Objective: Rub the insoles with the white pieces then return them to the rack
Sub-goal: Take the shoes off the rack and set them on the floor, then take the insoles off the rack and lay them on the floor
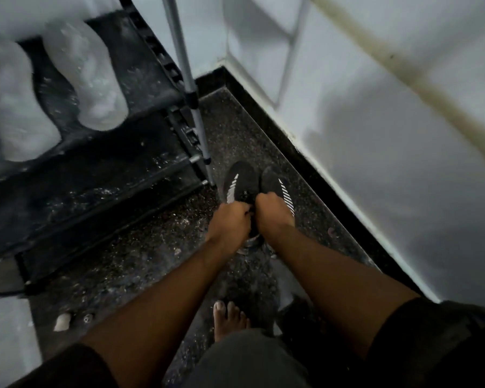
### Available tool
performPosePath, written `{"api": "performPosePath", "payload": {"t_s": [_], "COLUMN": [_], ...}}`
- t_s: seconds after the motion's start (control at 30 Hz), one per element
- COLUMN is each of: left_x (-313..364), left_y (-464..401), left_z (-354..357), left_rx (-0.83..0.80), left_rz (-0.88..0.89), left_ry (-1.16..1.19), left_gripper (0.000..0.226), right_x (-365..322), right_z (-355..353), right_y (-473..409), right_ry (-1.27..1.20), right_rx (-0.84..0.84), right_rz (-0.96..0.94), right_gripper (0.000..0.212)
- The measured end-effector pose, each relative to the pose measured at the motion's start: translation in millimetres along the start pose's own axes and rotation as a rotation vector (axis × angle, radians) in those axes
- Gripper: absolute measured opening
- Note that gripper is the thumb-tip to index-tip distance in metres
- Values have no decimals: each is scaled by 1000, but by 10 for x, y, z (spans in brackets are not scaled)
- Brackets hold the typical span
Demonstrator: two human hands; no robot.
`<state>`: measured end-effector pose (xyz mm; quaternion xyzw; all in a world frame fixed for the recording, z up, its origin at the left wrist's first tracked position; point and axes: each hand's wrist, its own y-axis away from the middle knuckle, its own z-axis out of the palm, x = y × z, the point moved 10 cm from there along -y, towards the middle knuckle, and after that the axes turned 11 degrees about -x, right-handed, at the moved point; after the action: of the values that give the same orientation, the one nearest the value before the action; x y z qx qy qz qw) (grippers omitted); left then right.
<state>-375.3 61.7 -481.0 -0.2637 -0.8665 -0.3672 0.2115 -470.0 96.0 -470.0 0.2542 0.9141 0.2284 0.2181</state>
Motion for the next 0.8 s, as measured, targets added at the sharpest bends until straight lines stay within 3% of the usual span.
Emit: {"api": "performPosePath", "payload": {"t_s": [0.17,0.43,0.6,0.8], "left_x": [8,79,-148,-751], "left_y": [754,2350,3210,3962], "left_z": [-818,-2302,-2710,-2794], "left_rx": [183,687,765,841], "left_rz": [-7,5,-46,-122], "left_ry": [22,230,308,359], "left_gripper": [23,12,18,26], "right_x": [-738,-2194,-2898,-3330], "right_z": [-646,-1628,-1856,-1715], "right_y": [530,1629,2290,2610], "right_ry": [62,25,32,0], "right_rx": [94,342,461,410], "right_rz": [-169,-459,-598,-649], "right_gripper": [21,16,11,17]}}
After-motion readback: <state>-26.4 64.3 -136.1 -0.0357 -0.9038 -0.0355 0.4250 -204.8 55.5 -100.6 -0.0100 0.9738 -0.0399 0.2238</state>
